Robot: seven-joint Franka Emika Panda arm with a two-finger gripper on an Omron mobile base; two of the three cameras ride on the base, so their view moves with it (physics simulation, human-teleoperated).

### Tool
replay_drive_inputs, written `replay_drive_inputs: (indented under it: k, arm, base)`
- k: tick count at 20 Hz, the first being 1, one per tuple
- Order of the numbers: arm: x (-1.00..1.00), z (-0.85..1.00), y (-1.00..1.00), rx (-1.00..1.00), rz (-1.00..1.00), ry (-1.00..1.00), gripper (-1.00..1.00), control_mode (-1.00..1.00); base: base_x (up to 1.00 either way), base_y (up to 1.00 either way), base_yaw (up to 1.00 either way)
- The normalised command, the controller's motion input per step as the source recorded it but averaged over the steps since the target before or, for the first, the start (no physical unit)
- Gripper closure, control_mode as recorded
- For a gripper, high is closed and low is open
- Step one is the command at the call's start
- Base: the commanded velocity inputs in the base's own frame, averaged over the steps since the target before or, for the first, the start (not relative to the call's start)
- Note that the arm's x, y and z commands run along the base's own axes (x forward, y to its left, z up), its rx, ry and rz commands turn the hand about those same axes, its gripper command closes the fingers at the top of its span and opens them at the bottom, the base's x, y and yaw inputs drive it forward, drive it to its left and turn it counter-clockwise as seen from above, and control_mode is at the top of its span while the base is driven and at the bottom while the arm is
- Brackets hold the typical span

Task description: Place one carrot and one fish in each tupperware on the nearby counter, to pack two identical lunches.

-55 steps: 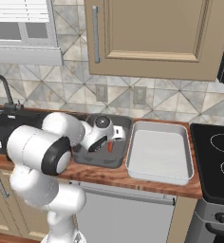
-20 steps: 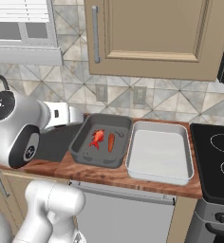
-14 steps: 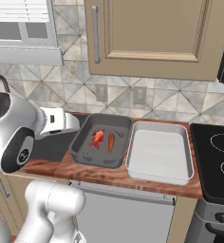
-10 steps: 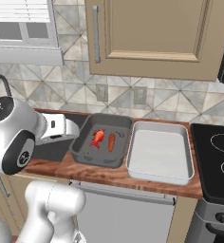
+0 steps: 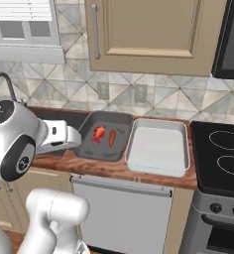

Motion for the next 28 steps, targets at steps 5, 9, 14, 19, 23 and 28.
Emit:
replay_drive_inputs:
  k: [5,9,14,19,23,28]
  arm:
    - [0.0,0.0,0.0,0.0,0.0,0.0,-1.0,1.0]
    - [0.0,0.0,0.0,0.0,0.0,0.0,-1.0,1.0]
    - [0.0,0.0,0.0,0.0,0.0,0.0,-1.0,1.0]
    - [0.0,0.0,0.0,0.0,0.0,0.0,-1.0,1.0]
    - [0.0,0.0,0.0,0.0,0.0,0.0,-1.0,1.0]
    - [0.0,0.0,0.0,0.0,0.0,0.0,-1.0,1.0]
  base:
    - [-0.53,-1.0,0.0]
    - [-0.21,-1.0,0.0]
    - [-0.03,-1.0,0.0]
    - [-0.14,-1.0,0.0]
    - [-0.66,-0.95,0.02]
    - [-1.0,-0.24,0.12]
